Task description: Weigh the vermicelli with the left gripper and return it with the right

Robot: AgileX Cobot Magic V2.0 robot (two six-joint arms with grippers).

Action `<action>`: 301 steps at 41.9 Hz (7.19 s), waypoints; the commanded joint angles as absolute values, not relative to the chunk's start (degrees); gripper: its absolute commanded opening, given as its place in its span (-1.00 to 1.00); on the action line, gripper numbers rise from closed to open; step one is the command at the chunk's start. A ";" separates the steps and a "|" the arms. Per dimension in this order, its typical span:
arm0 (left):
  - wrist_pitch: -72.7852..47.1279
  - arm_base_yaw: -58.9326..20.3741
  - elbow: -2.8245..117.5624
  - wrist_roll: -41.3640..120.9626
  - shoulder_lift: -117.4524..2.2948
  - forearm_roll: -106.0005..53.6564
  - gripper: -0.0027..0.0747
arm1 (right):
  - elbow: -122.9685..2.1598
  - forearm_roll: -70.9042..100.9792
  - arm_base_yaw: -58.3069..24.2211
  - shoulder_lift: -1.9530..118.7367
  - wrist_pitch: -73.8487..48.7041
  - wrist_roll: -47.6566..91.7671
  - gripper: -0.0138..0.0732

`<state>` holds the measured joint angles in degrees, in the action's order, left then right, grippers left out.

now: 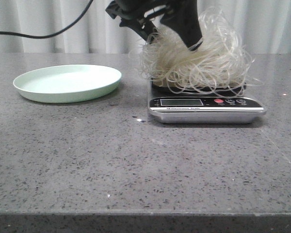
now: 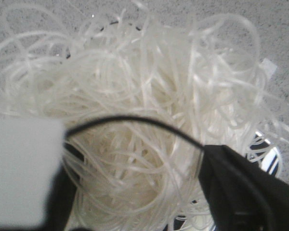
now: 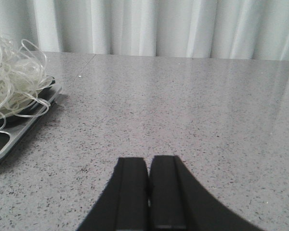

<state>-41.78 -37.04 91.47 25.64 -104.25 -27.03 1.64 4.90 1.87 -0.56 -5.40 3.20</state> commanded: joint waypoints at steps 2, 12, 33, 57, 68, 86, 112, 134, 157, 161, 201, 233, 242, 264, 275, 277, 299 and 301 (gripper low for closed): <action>-40.05 -36.76 93.30 25.52 -99.24 -28.41 0.59 | 1.14 4.53 2.26 -1.51 -1.10 3.11 -0.33; -44.36 -34.05 93.30 25.52 -94.67 -27.71 0.59 | 1.14 4.53 2.26 -1.51 -1.10 3.11 -0.33; -49.45 -25.11 90.18 11.28 -79.17 -10.92 0.22 | 1.14 4.53 2.26 -1.51 -1.10 3.11 -0.33; -33.23 -12.48 55.21 7.48 -49.21 -4.21 -0.58 | 1.14 4.53 2.26 -1.51 -0.65 3.11 -0.33; -26.45 -9.57 40.21 7.48 -35.17 -1.29 -0.58 | 1.14 4.53 2.26 -1.51 0.77 3.11 -0.33; -12.84 -9.29 24.99 7.48 -21.15 -1.26 -0.58 | 1.14 4.53 2.26 -1.51 1.64 3.11 -0.33; -10.83 -9.62 24.99 7.48 -21.15 -1.26 -0.58 | -21.33 4.53 2.26 11.49 10.98 3.07 -0.33; -10.53 -9.62 24.99 7.48 -21.15 -1.26 -0.58 | -62.45 9.70 -5.87 49.75 -27.28 6.28 0.51; -11.37 -9.62 24.99 7.48 -21.15 -1.26 -0.58 | -79.63 27.70 -15.51 78.26 -43.54 26.61 0.72; -11.65 -9.62 24.99 7.48 -21.15 -1.26 -0.58 | -79.93 29.41 -16.04 81.79 -43.49 27.45 0.72; -11.65 -9.62 24.99 7.48 -21.15 -1.26 -0.58 | -79.93 29.75 -16.52 95.26 -44.76 27.45 -0.32; -11.65 -9.62 24.99 7.48 -21.15 -1.26 -0.58 | -87.02 30.32 -16.46 82.22 -43.57 27.45 -0.33; -11.65 -9.62 24.99 7.48 -21.15 -1.26 -0.58 | -97.70 35.72 -17.88 83.01 -44.53 27.45 -0.33; -11.65 -9.62 24.99 7.48 -21.15 -1.26 -0.58 | -113.34 36.34 -32.35 101.67 -39.80 27.45 -0.33; -11.65 -9.62 24.99 7.48 -21.15 -1.26 -0.58 | -113.34 36.39 -33.10 111.10 -36.46 27.45 -0.33; -11.65 -9.62 24.99 7.48 -21.15 -1.26 -0.58 | -113.34 36.67 -33.10 112.33 -36.44 27.45 -0.33; -11.75 -9.62 24.99 7.48 -21.15 -1.26 -0.58 | -113.34 39.63 -33.10 115.40 -37.13 27.45 -0.33; -11.75 -9.62 24.99 7.48 -21.15 -1.26 -0.58 | -113.34 39.74 -33.10 115.40 -37.21 27.45 -0.29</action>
